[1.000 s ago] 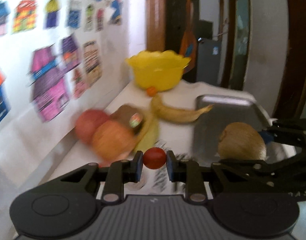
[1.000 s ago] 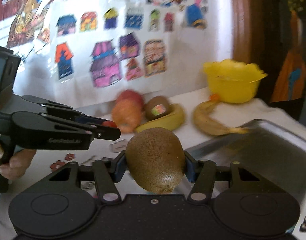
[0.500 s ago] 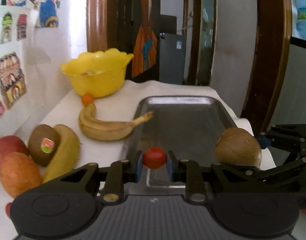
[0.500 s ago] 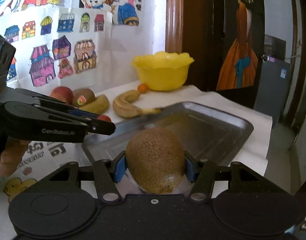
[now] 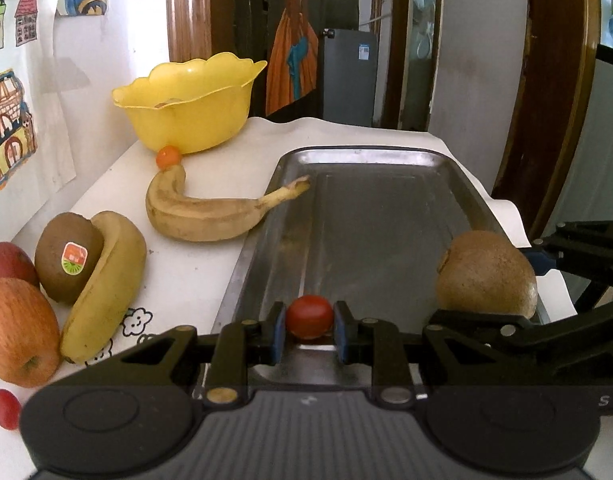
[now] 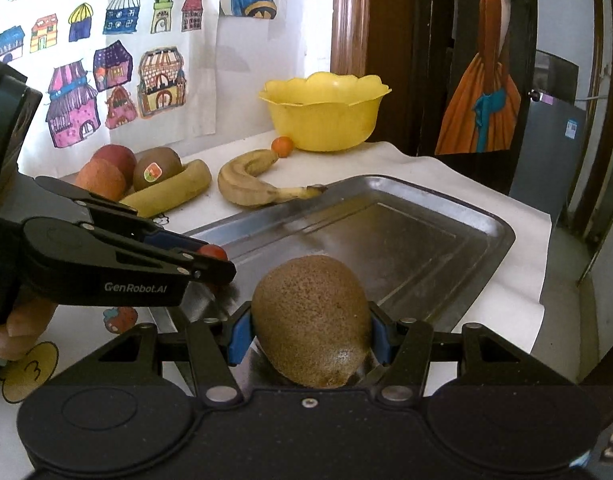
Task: Organize fruits
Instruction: 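Carry the tomato in left tool while right tool carries the kiwi over the tray, then open left gripper over the tray while right gripper releases the kiwi beside it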
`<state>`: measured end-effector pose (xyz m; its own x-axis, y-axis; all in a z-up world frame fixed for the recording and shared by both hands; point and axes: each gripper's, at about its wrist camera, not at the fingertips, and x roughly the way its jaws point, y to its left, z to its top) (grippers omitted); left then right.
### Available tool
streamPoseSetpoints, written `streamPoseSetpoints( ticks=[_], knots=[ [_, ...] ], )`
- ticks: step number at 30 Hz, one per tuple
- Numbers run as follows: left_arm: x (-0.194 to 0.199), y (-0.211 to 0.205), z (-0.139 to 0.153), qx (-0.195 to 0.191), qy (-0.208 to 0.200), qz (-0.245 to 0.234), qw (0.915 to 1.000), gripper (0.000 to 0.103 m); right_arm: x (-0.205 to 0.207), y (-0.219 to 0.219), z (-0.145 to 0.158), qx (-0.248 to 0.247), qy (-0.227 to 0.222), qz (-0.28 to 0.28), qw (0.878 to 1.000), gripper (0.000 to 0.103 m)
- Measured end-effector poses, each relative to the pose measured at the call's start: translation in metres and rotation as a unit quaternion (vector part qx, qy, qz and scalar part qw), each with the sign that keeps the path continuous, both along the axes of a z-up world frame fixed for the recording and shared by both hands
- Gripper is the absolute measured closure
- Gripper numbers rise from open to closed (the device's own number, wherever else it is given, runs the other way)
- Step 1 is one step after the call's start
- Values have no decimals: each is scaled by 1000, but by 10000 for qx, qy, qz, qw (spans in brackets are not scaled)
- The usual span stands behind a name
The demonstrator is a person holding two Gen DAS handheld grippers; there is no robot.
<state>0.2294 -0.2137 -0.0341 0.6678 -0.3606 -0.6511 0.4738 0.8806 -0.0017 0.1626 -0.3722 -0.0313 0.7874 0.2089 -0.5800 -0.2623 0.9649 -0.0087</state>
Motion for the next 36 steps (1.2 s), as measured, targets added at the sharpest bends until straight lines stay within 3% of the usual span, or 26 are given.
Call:
streamPoseSetpoints(
  ticks=[6,8,11,15,19,24,30,34,36],
  knots=[
    [-3,2,3,-15,17,29,10000,72,1,-1,0,17,16,14,10000,41],
    [-4,4,6,-54,39,40,10000,64,-1,-2,2,32,-70,-2,10000,33],
    [-12,12,13,-195,-20,96,9998,44,-4,-3,3,75,-83,-57,9999,29],
    [-26,30,27,-479,-276,269,9981,18,-21,-2,15,239,-340,-193,9990,13],
    [-44,52,48,-748,-577,445,9945,4,-47,5,34,375,-827,-361,9952,3],
    [-73,83,72,-924,-1071,674,9876,1,-81,24,63,441,-1384,-538,9879,1],
    [-102,128,89,-1054,-1317,1002,9806,1,-118,55,90,405,-1704,-640,9825,1],
    [-122,157,90,-936,-1457,1244,9770,1,-143,80,99,279,-1806,-657,9810,1],
    [-131,165,88,-632,-1479,1487,9757,1,-154,93,99,222,-1796,-688,9811,1]
  ],
)
